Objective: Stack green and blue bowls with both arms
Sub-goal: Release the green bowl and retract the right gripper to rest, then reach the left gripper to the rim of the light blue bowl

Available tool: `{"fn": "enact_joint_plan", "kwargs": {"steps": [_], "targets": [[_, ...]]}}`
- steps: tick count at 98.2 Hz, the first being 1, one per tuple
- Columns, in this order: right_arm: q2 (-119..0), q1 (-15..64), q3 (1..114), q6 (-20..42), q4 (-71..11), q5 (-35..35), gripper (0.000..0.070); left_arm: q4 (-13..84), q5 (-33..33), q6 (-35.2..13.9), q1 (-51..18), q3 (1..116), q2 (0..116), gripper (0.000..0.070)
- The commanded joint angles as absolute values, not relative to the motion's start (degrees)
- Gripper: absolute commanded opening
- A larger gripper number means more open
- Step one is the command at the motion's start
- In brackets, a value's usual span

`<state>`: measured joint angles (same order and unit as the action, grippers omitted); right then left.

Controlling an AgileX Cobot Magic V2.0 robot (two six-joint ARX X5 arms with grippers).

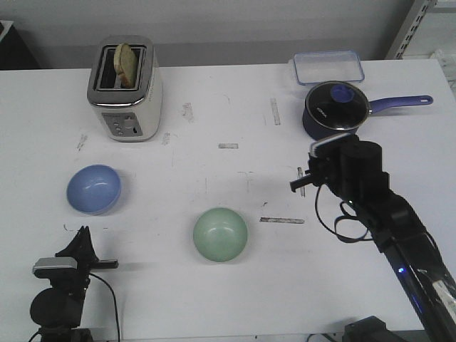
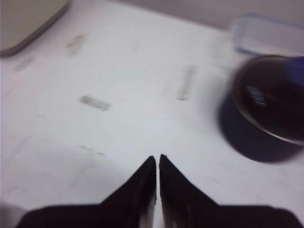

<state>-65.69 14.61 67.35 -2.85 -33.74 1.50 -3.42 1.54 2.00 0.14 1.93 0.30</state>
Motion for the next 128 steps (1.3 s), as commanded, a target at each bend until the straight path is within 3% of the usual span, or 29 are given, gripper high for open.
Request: {"fn": "enact_joint_plan", "kwargs": {"steps": [1,19,42,79,91,96,97,106,108,109,128], "targets": [[-63.09,11.90,63.68,-3.29,-33.10,1.43,0.0000,-4.16,1.45,1.91,0.21,0.73,0.19,0.0001],[-51.22,4.49,48.27,-3.16,-27.57,1.48,0.0000,-4.40,1.48,1.93,0.21,0.73,0.19,0.0001],[-35.88,1.89,33.63,-3.11,-23.97,1.50,0.0000,-4.38,1.48,1.91,0.21,0.73,0.19,0.0001],[-23.57,1.89,29.10,-3.29,-22.76,1.43,0.0000,-9.58,2.28,1.67,0.21,1.08,0.19,0.0001],[-23.73,1.91,29.10,-3.29,-22.76,1.43,0.0000,-14.37,6.79,-2.63,0.27,3.49,0.43,0.0001],[-23.86,1.91,29.10,-3.29,-22.74,1.43,0.0000,-14.44,7.53,-3.33,0.36,5.72,1.13,0.0001],[-24.05,1.91,29.10,-3.31,-22.81,1.45,0.0000,-13.30,7.51,-3.27,0.38,13.56,5.74,0.0001],[-24.05,1.91,29.10,-3.31,-22.79,1.45,0.0000,-10.92,7.51,-2.72,0.38,21.12,11.31,0.0001],[-24.05,1.91,29.10,-3.31,-22.79,1.45,0.0000,-10.11,7.51,-2.24,0.38,23.11,12.91,0.0001],[-24.10,1.91,29.10,-3.31,-22.79,1.45,0.0000,-5.50,7.51,-0.43,0.38,33.91,21.78,0.0001],[-24.10,1.91,29.10,-3.31,-22.79,1.45,0.0000,6.31,7.51,4.51,0.51,52.71,37.85,0.0001]]}}
